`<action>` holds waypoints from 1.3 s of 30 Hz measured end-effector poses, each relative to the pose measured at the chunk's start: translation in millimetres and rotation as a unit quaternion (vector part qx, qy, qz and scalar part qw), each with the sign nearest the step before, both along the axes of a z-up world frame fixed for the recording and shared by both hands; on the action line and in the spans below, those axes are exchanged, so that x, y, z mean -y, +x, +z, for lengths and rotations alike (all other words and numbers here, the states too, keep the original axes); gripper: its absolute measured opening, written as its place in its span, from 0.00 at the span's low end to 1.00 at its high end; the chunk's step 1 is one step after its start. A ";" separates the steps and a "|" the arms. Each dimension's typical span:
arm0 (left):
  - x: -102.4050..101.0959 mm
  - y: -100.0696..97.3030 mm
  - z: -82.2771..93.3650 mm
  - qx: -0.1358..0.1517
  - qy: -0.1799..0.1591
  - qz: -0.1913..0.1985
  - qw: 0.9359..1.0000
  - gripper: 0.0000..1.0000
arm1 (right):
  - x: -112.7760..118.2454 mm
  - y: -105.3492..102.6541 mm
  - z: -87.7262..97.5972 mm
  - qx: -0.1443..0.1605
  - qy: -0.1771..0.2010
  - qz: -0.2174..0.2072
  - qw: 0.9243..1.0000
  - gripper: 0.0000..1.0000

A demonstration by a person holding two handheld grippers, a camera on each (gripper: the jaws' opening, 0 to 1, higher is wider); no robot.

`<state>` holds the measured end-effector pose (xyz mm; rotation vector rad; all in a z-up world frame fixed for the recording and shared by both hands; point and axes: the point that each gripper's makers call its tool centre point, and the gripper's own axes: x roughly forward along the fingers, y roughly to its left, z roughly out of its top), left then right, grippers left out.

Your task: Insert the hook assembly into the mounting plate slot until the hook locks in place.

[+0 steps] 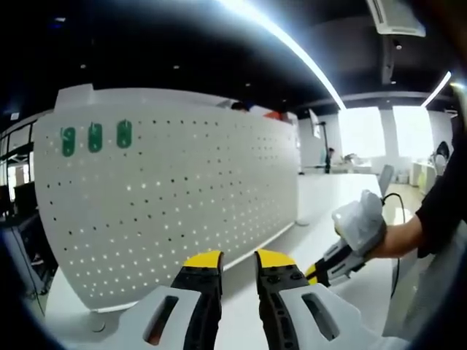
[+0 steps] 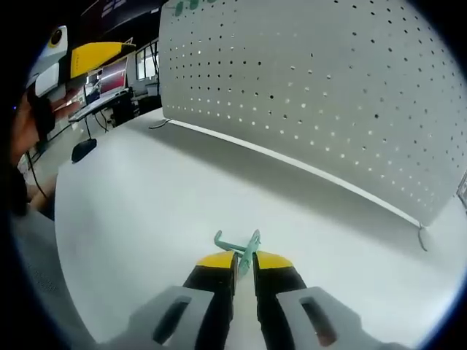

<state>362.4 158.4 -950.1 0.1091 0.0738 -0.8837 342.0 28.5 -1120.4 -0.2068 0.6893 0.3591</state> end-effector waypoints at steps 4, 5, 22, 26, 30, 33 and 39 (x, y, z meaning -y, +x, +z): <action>0.5 -0.5 -0.9 -0.001 0.001 -0.002 1.000 0.17 | 1.8 0.3 -1.5 -0.002 -0.001 -0.003 1.000 0.07; 0.6 -0.6 -1.0 -0.001 0.002 -0.002 1.000 0.17 | 2.2 0.4 -1.5 -0.002 -0.001 -0.003 1.000 0.06; 2.7 -3.0 -4.5 -0.004 0.008 -0.007 1.000 0.15 | 4.7 0.3 -7.4 -0.010 -0.006 -0.003 1.000 0.04; 3.3 -3.3 -5.2 -0.004 0.010 -0.009 1.000 0.14 | 5.6 -0.1 -8.0 -0.013 -0.006 -0.004 1.000 0.02; 3.8 -3.8 -5.8 -0.005 0.012 -0.010 1.000 0.13 | 5.4 -0.5 -8.1 -0.015 0.001 -0.007 1.000 0.02; 3.7 -3.9 -6.1 -0.005 0.012 -0.010 1.000 0.13 | 5.5 -0.2 -7.8 -0.016 0.004 -0.009 1.000 0.02; 5.0 -4.8 -7.1 -0.005 0.015 -0.012 1.000 0.13 | 5.0 2.3 -0.9 -0.009 0.026 -0.019 0.999 0.02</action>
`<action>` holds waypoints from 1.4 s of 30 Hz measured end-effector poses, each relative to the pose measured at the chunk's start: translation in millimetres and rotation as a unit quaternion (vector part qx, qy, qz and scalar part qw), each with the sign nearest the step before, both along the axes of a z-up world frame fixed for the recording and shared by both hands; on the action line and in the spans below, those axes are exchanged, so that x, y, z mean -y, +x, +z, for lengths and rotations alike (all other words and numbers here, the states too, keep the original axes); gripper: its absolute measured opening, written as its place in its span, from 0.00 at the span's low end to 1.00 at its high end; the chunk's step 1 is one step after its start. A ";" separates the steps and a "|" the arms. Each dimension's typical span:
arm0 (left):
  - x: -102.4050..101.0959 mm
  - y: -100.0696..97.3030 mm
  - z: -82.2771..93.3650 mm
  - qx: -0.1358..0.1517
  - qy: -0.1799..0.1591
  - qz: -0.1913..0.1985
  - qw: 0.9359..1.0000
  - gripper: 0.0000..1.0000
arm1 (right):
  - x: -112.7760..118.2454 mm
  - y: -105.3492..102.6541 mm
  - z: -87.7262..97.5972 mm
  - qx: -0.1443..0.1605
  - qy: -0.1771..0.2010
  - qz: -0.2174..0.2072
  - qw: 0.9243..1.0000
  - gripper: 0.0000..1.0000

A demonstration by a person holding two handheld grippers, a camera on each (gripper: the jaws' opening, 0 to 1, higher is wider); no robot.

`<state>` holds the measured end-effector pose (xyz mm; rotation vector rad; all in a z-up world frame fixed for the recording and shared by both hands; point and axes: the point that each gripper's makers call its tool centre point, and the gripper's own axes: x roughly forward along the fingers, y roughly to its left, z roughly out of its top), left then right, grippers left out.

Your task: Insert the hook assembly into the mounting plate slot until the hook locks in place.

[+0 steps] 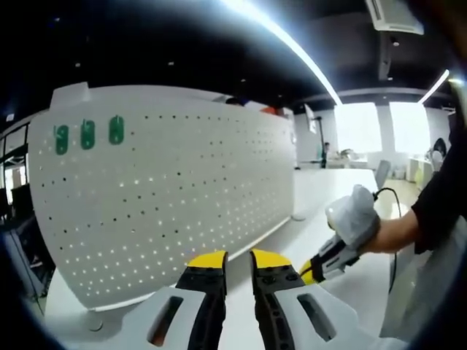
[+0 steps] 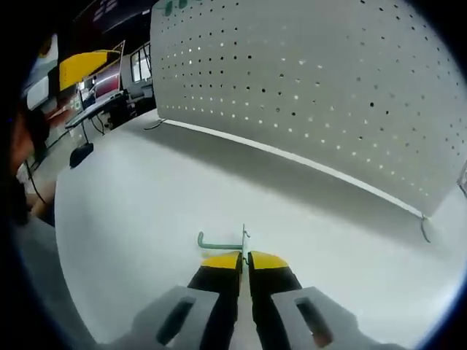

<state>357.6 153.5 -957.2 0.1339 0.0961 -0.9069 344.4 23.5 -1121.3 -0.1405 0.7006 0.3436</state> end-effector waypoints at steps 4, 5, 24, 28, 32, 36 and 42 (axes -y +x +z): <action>1.5 -1.3 -0.9 0.000 0.002 -0.002 1.000 0.13 | -0.9 1.7 7.1 0.010 0.012 -0.004 1.000 0.02; 1.9 -1.6 -1.3 0.000 0.003 -0.003 1.000 0.12 | -1.7 2.0 8.6 0.012 0.015 -0.004 1.000 0.02; 10.1 -8.9 -6.8 -0.001 0.017 -0.019 1.000 0.12 | -20.5 10.4 48.9 0.071 0.088 0.002 0.994 0.02; 11.8 -9.8 -7.2 0.000 0.020 -0.022 1.000 0.12 | -22.9 11.2 53.5 0.077 0.099 0.002 0.992 0.02; 13.3 -11.2 -7.8 0.000 0.022 -0.025 0.999 0.12 | -24.3 12.1 61.2 0.086 0.123 -0.002 0.989 0.02; 15.1 -12.4 -7.9 0.000 0.023 -0.028 0.999 0.12 | -26.6 12.9 70.3 0.096 0.155 -0.008 0.983 0.02; 17.8 -14.9 -8.7 0.001 0.026 -0.033 0.999 0.12 | -28.2 12.7 81.3 0.104 0.200 -0.020 0.974 0.02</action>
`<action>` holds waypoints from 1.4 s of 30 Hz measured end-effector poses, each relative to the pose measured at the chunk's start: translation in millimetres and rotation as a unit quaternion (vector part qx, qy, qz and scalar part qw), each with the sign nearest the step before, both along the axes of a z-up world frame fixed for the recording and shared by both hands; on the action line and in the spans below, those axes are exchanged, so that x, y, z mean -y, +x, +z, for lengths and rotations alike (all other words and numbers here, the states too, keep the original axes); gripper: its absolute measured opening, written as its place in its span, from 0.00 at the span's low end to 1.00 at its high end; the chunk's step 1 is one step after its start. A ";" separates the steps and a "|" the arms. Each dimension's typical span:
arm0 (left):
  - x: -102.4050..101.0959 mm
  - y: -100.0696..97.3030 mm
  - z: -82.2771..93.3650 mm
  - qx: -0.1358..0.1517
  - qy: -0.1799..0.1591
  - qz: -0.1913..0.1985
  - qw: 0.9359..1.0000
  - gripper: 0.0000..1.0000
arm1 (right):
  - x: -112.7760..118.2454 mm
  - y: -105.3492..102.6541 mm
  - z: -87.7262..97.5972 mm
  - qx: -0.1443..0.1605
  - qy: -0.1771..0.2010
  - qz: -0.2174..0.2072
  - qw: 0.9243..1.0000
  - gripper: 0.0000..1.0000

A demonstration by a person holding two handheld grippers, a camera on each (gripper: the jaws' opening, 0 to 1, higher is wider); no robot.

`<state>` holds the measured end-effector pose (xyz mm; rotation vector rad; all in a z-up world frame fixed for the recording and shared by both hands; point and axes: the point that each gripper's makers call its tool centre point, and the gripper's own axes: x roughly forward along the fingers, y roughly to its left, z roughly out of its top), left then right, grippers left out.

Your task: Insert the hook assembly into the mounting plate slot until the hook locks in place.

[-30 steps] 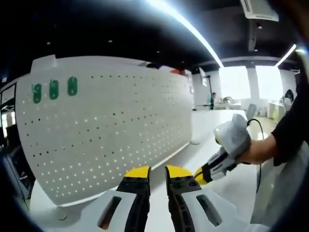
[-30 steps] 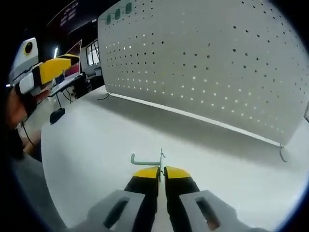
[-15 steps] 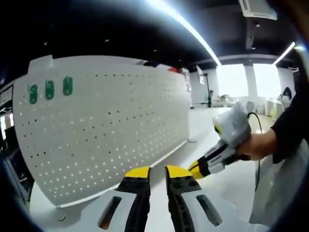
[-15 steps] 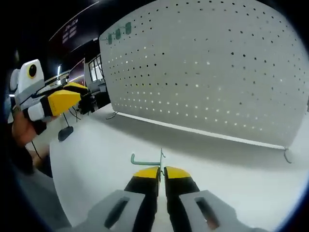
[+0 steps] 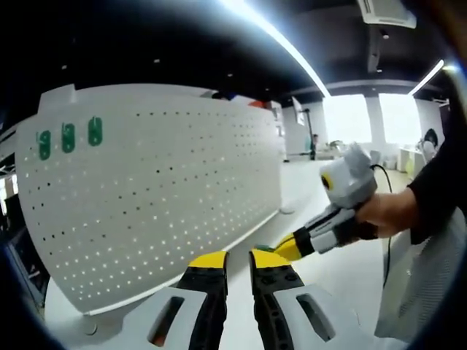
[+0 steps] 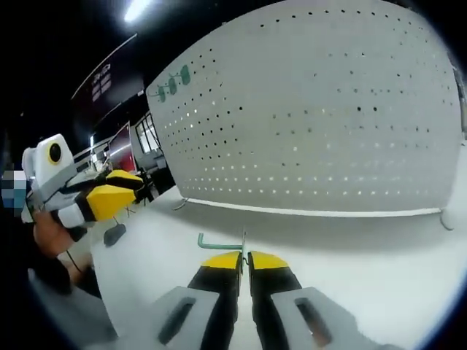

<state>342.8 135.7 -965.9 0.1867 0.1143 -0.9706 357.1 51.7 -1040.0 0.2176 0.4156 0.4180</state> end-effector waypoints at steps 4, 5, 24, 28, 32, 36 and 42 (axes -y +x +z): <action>0.4 -0.7 0.5 0.001 0.000 -0.001 1.000 0.12 | -1.3 -1.2 7.6 0.006 0.023 -0.002 1.000 0.02; 0.5 -0.8 0.5 0.001 0.000 -0.001 1.000 0.12 | -1.5 -1.4 8.6 0.008 0.025 -0.002 1.000 0.02; -10.6 6.4 6.6 -0.005 -0.021 0.012 1.000 0.11 | -30.1 -10.0 49.1 0.064 0.119 0.068 0.989 0.02; -7.1 1.8 7.9 -0.015 -0.034 -0.005 0.999 0.06 | -46.5 -18.5 61.4 0.083 0.133 0.115 0.981 0.02; -3.8 -1.7 8.9 -0.017 -0.038 -0.015 0.999 0.05 | -60.0 -26.5 67.3 0.091 0.136 0.149 0.975 0.02; -1.9 -3.6 9.6 -0.028 -0.051 -0.024 0.998 0.07 | -63.8 -29.4 70.1 0.096 0.137 0.162 0.973 0.02; -0.1 -7.0 11.1 -0.061 -0.084 -0.042 0.994 0.08 | -67.5 -34.2 76.9 0.101 0.153 0.179 0.967 0.02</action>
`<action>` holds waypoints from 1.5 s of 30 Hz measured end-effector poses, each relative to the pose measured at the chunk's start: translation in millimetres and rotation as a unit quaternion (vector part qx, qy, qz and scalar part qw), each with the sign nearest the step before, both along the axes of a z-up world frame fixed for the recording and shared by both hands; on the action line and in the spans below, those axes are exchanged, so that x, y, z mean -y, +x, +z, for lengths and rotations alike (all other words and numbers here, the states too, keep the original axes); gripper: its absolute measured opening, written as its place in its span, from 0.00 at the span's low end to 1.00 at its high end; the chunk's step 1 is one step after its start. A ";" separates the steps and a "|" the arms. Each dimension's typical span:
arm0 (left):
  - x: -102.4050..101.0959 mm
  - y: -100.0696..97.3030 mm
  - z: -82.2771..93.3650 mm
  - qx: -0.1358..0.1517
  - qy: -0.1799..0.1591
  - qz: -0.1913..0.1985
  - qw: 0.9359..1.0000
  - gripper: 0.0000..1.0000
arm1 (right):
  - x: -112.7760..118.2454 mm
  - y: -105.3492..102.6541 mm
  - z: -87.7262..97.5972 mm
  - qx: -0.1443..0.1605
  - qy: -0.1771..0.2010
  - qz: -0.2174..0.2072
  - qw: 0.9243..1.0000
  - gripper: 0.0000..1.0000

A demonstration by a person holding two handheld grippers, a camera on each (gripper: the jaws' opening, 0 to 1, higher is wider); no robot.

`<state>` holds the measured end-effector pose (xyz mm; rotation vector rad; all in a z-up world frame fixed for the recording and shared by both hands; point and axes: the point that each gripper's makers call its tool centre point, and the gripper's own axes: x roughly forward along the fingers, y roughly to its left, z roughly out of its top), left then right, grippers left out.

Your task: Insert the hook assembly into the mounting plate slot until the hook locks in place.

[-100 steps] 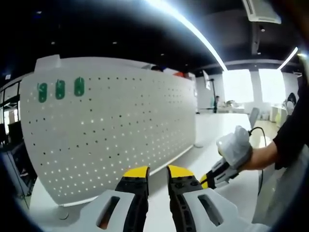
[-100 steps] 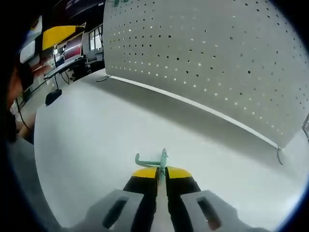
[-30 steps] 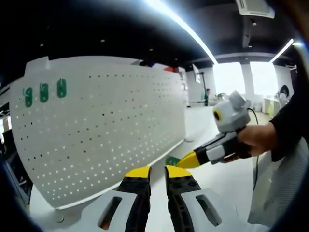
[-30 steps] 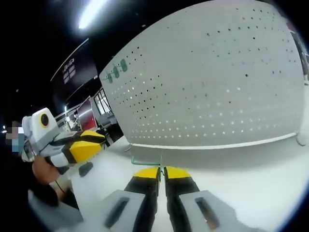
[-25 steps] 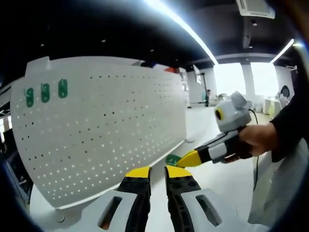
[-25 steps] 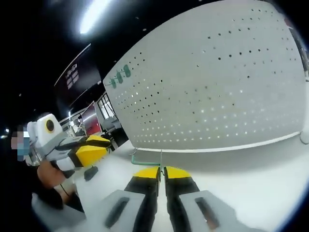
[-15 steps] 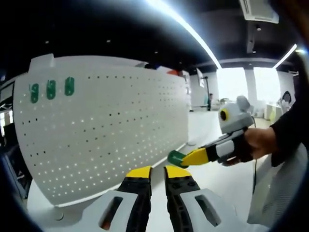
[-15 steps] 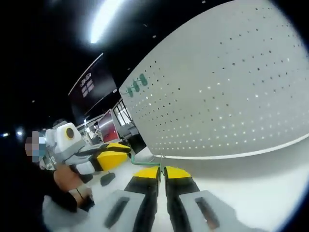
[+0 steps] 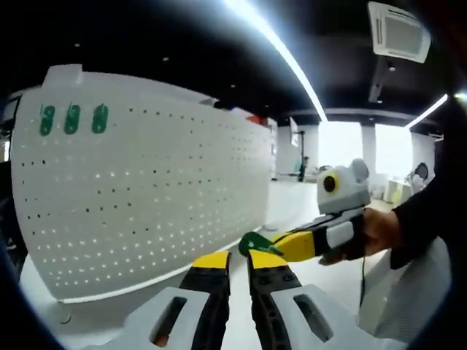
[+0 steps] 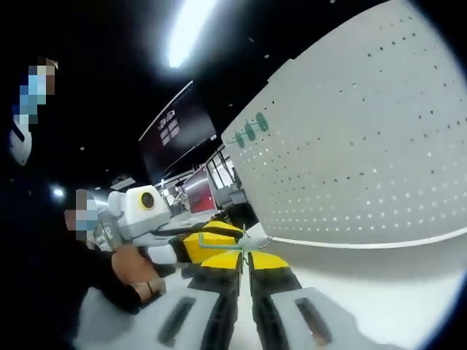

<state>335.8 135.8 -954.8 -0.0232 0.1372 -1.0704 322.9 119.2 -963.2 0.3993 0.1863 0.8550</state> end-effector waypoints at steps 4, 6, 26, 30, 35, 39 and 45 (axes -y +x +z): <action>2.2 -4.6 2.8 -0.023 -0.029 -0.018 0.999 0.08 | -2.4 -3.0 2.0 -0.003 0.009 0.014 1.000 0.02; 2.7 -6.2 4.4 -0.034 -0.044 -0.026 0.998 0.08 | -2.4 -4.1 4.1 -0.004 0.018 0.017 1.000 0.02; 0.6 -16.6 22.2 -0.171 -0.214 -0.100 0.957 0.05 | -9.3 -17.3 19.2 -0.021 0.092 0.071 0.993 0.02; 1.4 -19.4 24.7 -0.170 -0.217 -0.107 0.955 0.03 | -8.7 -17.0 19.0 -0.023 0.093 0.068 0.993 0.04; 1.2 -20.4 23.0 -0.173 -0.213 -0.107 0.956 0.02 | -8.7 -14.6 14.2 -0.028 0.082 0.063 0.994 0.05; -0.5 -17.3 21.7 -0.168 -0.206 -0.096 0.959 0.02 | -7.7 -12.2 11.2 -0.029 0.071 0.054 0.996 0.09; -8.1 -5.6 17.1 -0.157 -0.189 -0.056 0.968 0.01 | -2.3 -7.4 4.9 -0.031 0.050 0.035 0.998 0.12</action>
